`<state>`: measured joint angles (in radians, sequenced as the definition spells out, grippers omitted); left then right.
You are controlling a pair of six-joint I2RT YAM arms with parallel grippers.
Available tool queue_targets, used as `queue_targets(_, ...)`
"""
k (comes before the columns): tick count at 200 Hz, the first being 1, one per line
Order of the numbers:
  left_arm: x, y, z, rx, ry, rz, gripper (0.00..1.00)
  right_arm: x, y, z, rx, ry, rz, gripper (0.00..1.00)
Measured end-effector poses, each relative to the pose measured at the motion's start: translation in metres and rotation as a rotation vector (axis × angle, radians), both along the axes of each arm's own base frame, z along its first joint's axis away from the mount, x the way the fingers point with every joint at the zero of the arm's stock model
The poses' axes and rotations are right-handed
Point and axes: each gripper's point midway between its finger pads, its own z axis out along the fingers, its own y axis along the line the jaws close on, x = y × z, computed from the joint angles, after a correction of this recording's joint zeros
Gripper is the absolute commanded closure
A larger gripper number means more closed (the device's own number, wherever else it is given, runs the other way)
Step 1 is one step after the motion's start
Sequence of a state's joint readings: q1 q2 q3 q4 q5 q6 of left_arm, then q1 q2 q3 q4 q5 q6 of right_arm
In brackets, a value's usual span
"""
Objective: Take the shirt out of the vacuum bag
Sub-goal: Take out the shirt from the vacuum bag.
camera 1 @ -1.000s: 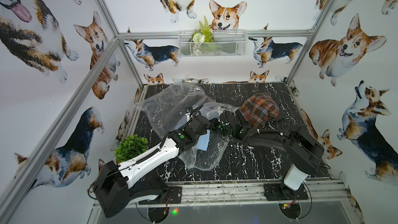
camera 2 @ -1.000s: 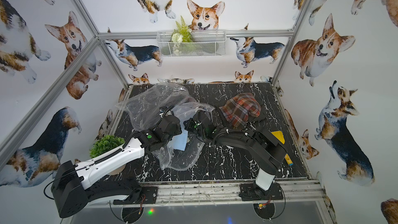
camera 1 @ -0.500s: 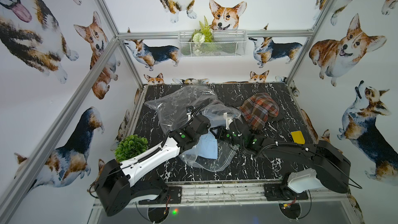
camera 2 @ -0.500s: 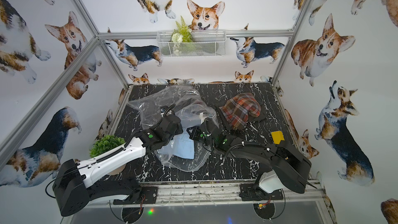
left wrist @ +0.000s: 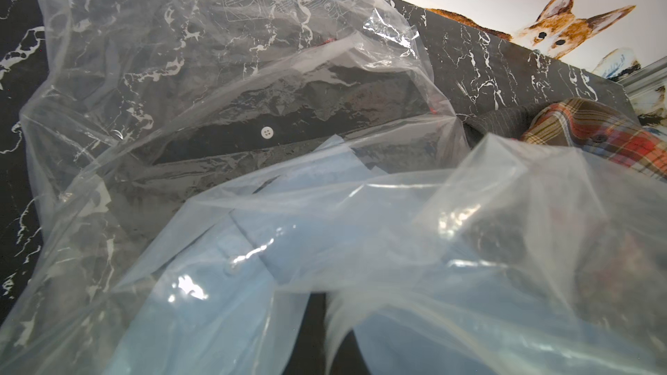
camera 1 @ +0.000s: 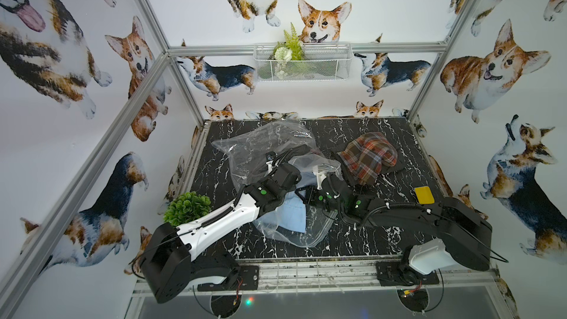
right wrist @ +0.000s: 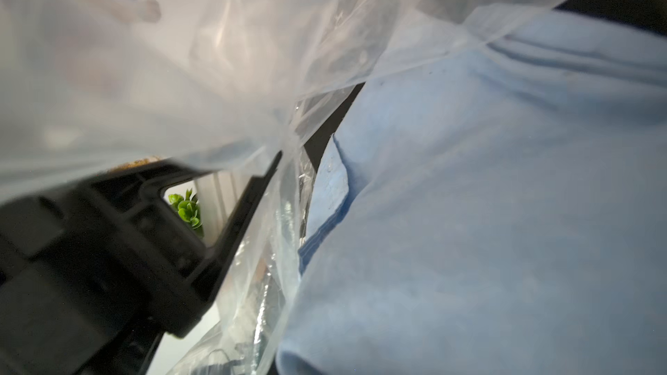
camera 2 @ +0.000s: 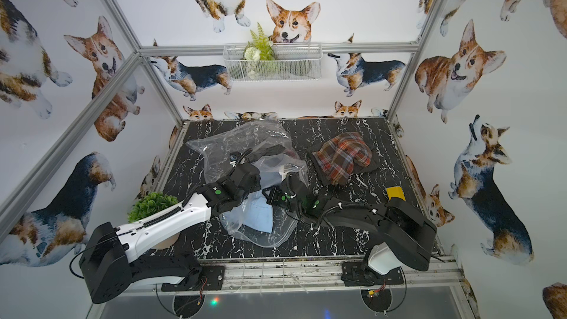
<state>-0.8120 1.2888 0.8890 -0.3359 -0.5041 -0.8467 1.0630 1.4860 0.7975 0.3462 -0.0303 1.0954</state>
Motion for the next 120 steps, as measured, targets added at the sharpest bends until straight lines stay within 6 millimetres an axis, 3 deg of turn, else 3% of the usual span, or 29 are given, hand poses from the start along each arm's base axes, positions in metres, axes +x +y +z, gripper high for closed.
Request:
queue_targets(10, 0.0, 0.0, -0.002, 0.002, 0.004, 0.002, 1.0, -0.008, 0.011, 0.009, 0.016, -0.009, 0.039, 1.0)
queue_targets(33, 0.0, 0.002, -0.004, 0.006, 0.006, 0.011, 1.0, -0.02, 0.016, 0.01, 0.013, -0.001, 0.079, 1.0)
queue_targets(88, 0.0, 0.002, -0.009, 0.012, 0.016, 0.012, 1.0, -0.035, 0.004, 0.017, 0.035, 0.016, 0.115, 1.0)
queue_targets(120, 0.001, 0.001, -0.011, 0.017, 0.019, 0.015, 1.0, -0.048, -0.011, 0.04, 0.072, 0.008, 0.142, 1.0)
